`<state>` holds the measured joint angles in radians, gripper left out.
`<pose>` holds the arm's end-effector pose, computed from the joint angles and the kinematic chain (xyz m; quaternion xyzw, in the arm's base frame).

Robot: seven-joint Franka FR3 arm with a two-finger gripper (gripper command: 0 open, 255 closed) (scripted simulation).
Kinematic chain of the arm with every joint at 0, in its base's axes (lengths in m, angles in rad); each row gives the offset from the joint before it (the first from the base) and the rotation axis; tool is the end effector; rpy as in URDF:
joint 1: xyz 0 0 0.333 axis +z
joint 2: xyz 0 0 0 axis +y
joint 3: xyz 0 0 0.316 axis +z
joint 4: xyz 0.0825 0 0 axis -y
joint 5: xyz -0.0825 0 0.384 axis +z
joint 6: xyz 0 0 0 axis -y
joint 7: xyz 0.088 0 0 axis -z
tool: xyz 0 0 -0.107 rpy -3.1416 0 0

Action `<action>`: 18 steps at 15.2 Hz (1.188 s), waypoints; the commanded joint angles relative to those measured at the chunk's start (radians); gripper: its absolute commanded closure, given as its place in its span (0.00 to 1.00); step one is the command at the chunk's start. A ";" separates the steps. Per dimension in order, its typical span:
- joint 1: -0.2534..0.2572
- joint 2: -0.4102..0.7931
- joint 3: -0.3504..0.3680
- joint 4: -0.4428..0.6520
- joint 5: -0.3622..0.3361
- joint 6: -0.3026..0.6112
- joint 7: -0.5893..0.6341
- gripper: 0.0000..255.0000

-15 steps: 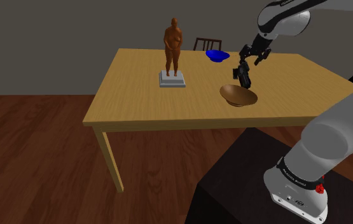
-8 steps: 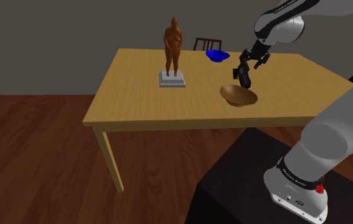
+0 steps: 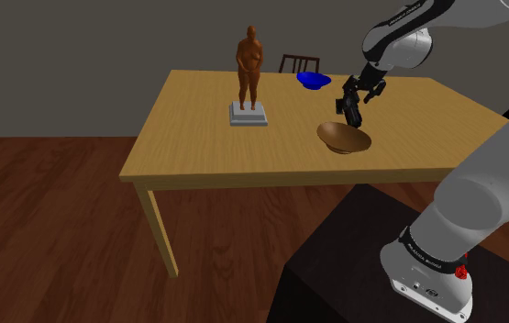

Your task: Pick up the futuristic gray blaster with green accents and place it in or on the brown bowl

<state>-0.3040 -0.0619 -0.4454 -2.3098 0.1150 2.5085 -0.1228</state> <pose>0.3842 -0.3603 0.3932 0.9283 -0.3459 0.1367 0.0054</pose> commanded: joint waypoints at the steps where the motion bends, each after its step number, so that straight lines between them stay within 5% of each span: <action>1: 0.000 0.000 0.000 0.000 0.000 0.000 0.000 0.00; 2: 0.000 0.000 0.000 0.000 0.000 0.000 0.000 0.00; 3: 0.000 0.000 0.000 0.000 0.000 0.000 0.000 1.00; 12: 0.000 0.000 0.000 0.000 0.000 0.000 0.000 1.00; 18: -0.004 -0.046 0.006 0.039 -0.041 -0.079 0.034 1.00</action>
<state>-0.3084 -0.1008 -0.4415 -2.2761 0.0805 2.4405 -0.0950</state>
